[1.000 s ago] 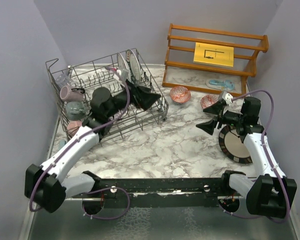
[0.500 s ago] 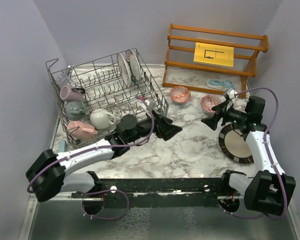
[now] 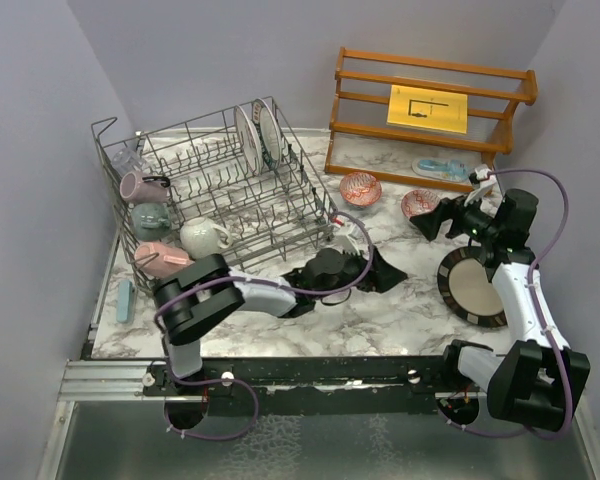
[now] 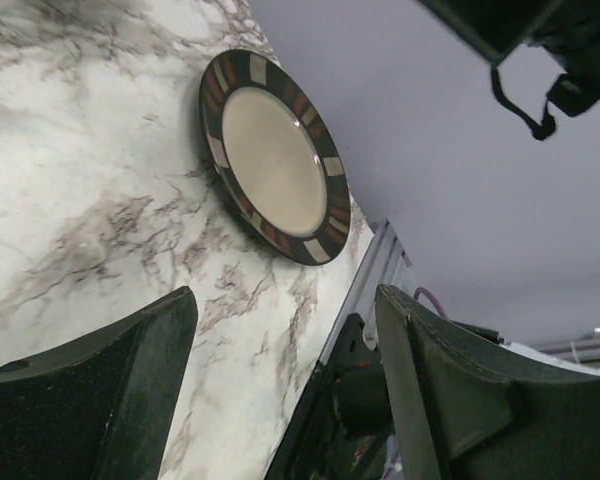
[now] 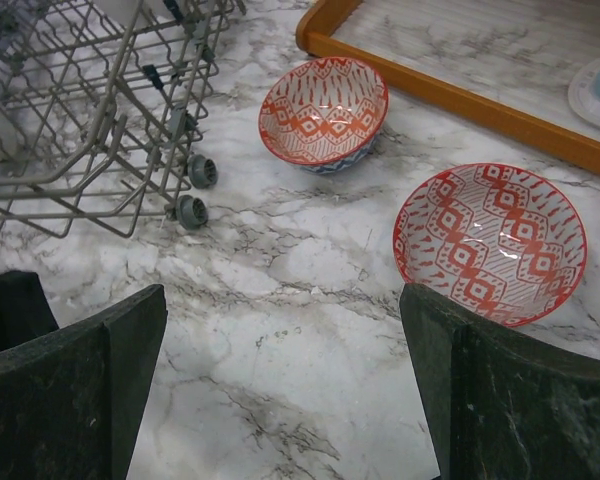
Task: Load the mixed dishes into the dish rack
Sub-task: Pick up the plate at the center of the board.
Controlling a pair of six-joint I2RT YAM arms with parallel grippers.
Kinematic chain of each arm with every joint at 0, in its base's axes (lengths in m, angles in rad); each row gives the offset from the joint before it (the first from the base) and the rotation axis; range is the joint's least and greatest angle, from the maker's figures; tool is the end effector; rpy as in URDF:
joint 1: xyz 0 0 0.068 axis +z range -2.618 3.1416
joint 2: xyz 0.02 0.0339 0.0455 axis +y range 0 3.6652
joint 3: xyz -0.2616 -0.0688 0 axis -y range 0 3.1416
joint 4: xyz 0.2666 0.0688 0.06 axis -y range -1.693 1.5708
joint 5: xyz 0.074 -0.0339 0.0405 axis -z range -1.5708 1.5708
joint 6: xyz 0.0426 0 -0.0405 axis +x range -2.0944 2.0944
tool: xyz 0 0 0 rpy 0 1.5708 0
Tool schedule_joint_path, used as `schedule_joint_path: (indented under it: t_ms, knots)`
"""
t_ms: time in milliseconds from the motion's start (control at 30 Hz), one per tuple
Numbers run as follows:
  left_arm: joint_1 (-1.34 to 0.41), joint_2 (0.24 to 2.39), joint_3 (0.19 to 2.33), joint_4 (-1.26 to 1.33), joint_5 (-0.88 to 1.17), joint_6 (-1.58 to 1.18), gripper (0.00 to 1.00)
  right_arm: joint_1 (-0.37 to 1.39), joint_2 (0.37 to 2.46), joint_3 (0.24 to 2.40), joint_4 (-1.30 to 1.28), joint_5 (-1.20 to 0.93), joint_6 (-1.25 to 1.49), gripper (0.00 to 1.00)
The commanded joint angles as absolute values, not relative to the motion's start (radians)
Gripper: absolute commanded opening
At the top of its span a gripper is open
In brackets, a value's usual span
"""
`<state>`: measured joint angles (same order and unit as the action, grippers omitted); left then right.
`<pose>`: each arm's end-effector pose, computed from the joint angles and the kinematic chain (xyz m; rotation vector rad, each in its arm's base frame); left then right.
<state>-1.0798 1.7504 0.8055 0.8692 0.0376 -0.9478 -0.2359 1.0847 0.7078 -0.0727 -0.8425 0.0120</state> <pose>0.1814 -0.3427 0.1812 0.1585 1.8951 -1.5152 0.2602 -0.0298 0.2580 -0.2880 1.9026 0.6949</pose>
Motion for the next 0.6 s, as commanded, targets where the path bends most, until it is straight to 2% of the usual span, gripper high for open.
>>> schedule_joint_path:
  t_ms: [0, 267, 567]
  knots:
    - [-1.119, 1.903, 0.916, 0.952, -0.040, -1.074, 0.72, -0.241, 1.059, 0.702, -0.012, -0.723, 0.100, 0.99]
    - [-1.132, 2.160, 1.134, 0.918, -0.019, -1.224, 0.61, -0.241, 1.031, 0.706, -0.013, -0.726, 0.121, 0.99]
    - [-1.147, 2.325, 1.343, 0.776, -0.019, -1.326, 0.59, -0.241, 1.016, 0.713, -0.018, -0.719, 0.133, 0.99]
